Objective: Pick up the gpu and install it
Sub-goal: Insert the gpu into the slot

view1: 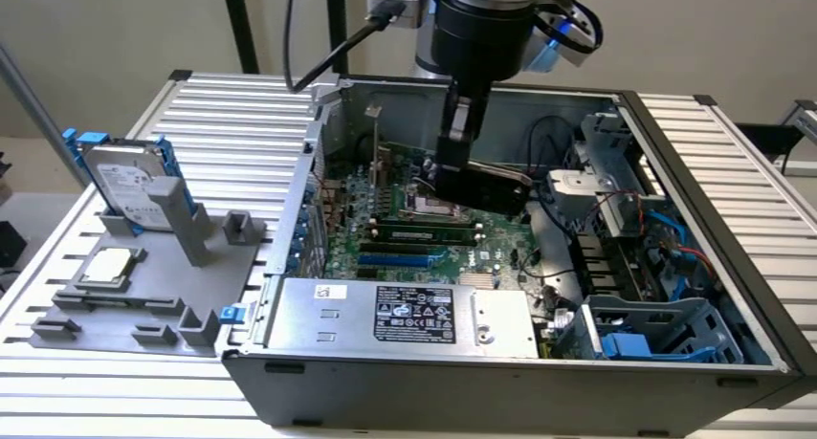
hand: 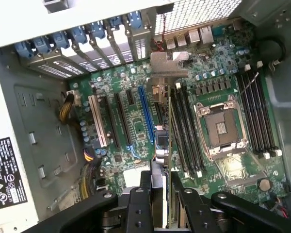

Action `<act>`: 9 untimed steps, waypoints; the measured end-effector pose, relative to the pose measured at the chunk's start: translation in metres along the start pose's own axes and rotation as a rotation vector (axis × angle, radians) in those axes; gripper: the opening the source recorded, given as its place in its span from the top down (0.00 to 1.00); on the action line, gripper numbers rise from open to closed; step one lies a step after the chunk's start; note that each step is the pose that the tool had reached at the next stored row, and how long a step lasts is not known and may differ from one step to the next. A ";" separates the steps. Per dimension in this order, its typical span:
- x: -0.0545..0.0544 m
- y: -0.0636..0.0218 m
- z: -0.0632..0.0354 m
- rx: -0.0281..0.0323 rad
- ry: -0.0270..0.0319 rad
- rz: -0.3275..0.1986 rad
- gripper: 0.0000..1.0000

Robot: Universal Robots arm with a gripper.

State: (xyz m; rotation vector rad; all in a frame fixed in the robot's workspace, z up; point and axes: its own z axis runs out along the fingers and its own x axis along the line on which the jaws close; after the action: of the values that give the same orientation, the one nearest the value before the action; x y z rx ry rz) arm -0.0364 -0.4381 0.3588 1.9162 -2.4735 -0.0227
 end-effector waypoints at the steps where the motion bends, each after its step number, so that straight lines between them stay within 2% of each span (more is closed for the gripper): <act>1: 0.000 0.0000 0.0009 0.0000 0.0003 -0.019 0.73; 6: 0.000 -0.0001 0.0062 0.0008 0.0020 -0.110 0.73; 9: 0.000 0.0017 0.0111 0.0045 0.0017 -0.135 0.73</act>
State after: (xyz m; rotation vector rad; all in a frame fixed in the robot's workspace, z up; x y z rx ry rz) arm -0.0383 -0.4381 0.3478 2.0803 -2.3404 -0.0168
